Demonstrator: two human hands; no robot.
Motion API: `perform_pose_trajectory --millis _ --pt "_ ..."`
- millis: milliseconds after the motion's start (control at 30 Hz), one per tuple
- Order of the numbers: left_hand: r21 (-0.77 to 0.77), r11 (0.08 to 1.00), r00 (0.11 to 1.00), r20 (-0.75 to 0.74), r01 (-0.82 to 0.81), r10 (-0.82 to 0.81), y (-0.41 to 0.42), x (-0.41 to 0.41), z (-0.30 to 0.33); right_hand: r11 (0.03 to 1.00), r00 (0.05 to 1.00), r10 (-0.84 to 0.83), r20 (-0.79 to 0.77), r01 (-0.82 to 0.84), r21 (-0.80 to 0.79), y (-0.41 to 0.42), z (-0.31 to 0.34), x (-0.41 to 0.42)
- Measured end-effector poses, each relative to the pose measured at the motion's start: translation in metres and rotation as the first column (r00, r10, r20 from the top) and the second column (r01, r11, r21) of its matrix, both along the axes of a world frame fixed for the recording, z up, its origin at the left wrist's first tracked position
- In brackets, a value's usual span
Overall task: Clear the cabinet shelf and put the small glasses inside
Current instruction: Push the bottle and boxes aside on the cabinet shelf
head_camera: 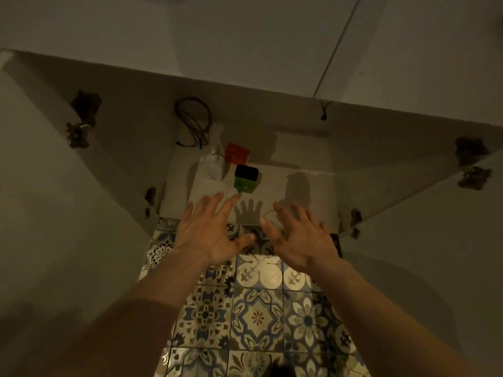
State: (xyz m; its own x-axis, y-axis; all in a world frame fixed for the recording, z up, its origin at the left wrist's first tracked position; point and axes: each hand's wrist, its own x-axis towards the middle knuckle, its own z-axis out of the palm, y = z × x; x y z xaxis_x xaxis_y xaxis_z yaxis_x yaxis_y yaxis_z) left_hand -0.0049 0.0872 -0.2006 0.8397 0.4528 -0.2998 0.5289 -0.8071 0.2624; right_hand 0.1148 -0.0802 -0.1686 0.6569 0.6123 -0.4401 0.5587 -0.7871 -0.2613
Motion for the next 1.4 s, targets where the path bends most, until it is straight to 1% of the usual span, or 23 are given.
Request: perform_pose_trajectory --millis 133,200,267,300,333,467,533,600,633,700,733,767,833,900,933,1000,1067,1133,1200,1267,1300,1333,1400 --pt "-0.004 0.999 0.999 -0.019 -0.036 0.036 0.018 0.018 -0.064 0.999 0.999 0.016 -0.034 -0.015 0.045 0.02 -0.068 0.029" --pt "0.003 0.998 0.997 -0.055 -0.056 0.056 0.035 0.035 -0.1 0.998 0.999 0.02 -0.047 -0.018 0.052 0.032 -0.108 0.055" --pt "0.025 0.998 0.994 -0.093 -0.058 0.06 0.061 0.056 -0.135 0.999 0.993 0.03 -0.113 -0.026 0.037 0.049 -0.147 0.086" --pt "0.039 0.997 0.992 -0.104 -0.066 0.07 0.076 0.068 -0.154 0.998 0.989 0.026 -0.143 -0.018 0.053 0.058 -0.167 0.104" --pt "0.051 0.996 0.991 -0.109 -0.076 0.081 0.09 0.078 -0.169 0.996 0.99 0.023 -0.142 -0.012 0.083 0.067 -0.183 0.12" --pt "0.089 0.99 0.993 -0.032 -0.107 0.11 0.145 0.114 -0.224 0.977 1.0 0.017 0.007 -0.018 0.214 0.108 -0.238 0.183" --pt "0.097 0.985 0.99 0.004 -0.142 0.142 0.175 0.131 -0.247 0.972 0.994 0.074 0.075 -0.089 0.215 0.132 -0.26 0.207" --pt "0.1 0.973 0.976 0.087 -0.21 0.201 0.209 0.151 -0.273 0.951 0.984 0.145 0.104 -0.167 0.261 0.158 -0.284 0.228" --pt "0.083 0.965 0.963 0.128 -0.251 0.239 0.225 0.161 -0.283 0.936 0.978 0.185 0.097 -0.206 0.285 0.17 -0.294 0.236" --pt "-0.008 0.959 0.937 0.211 -0.284 0.279 0.252 0.178 -0.301 0.91 0.955 0.276 0.106 -0.295 0.29 0.187 -0.311 0.247" --pt "-0.064 0.964 0.931 0.249 -0.259 0.267 0.262 0.185 -0.308 0.881 0.931 0.334 0.146 -0.364 0.302 0.193 -0.318 0.249" --pt "-0.1 0.974 0.937 0.27 -0.201 0.221 0.27 0.192 -0.315 0.842 0.897 0.386 0.215 -0.438 0.317 0.197 -0.322 0.25" --pt "-0.098 0.993 0.954 0.287 -0.063 0.089 0.28 0.201 -0.326 0.779 0.846 0.438 0.304 -0.526 0.34 0.202 -0.328 0.251" --pt "-0.07 0.998 0.941 0.337 -0.007 0.03 0.292 0.205 -0.333 0.728 0.819 0.461 0.341 -0.569 0.384 0.209 -0.329 0.255" --pt "-0.06 0.998 0.933 0.36 0.006 0.016 0.296 0.205 -0.332 0.727 0.838 0.439 0.326 -0.544 0.42 0.213 -0.324 0.257" --pt "-0.025 0.999 0.933 0.359 0.026 -0.015 0.312 0.204 -0.329 0.722 0.86 0.417 0.294 -0.51 0.467 0.227 -0.319 0.254" --pt "0.003 1.0 0.933 0.358 0.029 -0.028 0.328 0.202 -0.324 0.708 0.85 0.43 0.306 -0.527 0.47 0.244 -0.317 0.243" --pt "-0.04 0.999 0.922 0.387 -0.005 0.02 0.345 0.2 -0.321 0.718 0.85 0.442 0.288 -0.527 0.454 0.265 -0.318 0.224" --pt "0.006 0.998 0.933 0.355 -0.064 0.058 0.363 0.196 -0.316 0.682 0.842 0.491 0.224 -0.531 0.503 0.288 -0.327 0.203" --pt "0.073 0.987 0.953 0.278 -0.142 0.116 0.381 0.192 -0.314 0.684 0.882 0.464 0.084 -0.417 0.599 0.312 -0.339 0.185" --pt "0.117 0.98 0.96 0.248 -0.161 0.128 0.388 0.192 -0.313 0.698 0.902 0.43 0.04 -0.361 0.619 0.326 -0.344 0.179" --pt "0.156 0.974 0.964 0.233 -0.165 0.127 0.393 0.192 -0.313 0.728 0.922 0.387 0.023 -0.32 0.606 0.339 -0.349 0.173" --pt "0.162 0.97 0.964 0.225 -0.183 0.144 0.4 0.194 -0.313 0.771 0.946 0.323 0.026 -0.279 0.573 0.363 -0.357 0.164"
